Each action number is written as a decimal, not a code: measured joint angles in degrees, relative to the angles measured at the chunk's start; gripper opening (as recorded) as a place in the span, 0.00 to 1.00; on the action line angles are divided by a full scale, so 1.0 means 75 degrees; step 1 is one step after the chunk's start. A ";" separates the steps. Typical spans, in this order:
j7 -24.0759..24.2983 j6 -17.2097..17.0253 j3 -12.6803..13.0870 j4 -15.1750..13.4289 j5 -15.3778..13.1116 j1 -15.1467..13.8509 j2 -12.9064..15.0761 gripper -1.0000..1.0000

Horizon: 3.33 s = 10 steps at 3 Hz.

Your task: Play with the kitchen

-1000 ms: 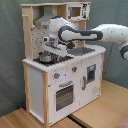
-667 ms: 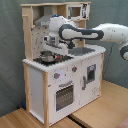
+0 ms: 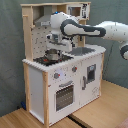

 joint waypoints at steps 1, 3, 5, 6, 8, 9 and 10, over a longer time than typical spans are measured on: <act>-0.0001 -0.0709 -0.0009 0.0000 -0.0281 0.0010 0.0207 0.00; -0.0019 -0.1493 -0.0006 -0.0001 -0.1250 0.0589 0.0692 0.00; -0.0236 -0.2119 -0.0001 -0.0513 -0.2232 0.0989 0.1429 0.00; -0.0226 -0.2101 -0.0001 -0.1120 -0.2488 0.1061 0.1815 0.00; -0.0029 -0.1803 0.0011 -0.2354 -0.3012 0.1355 0.2736 0.00; 0.0179 -0.1469 0.0017 -0.3084 -0.3248 0.1558 0.3218 0.00; 0.0386 -0.1124 0.0033 -0.3736 -0.3442 0.1716 0.3616 0.00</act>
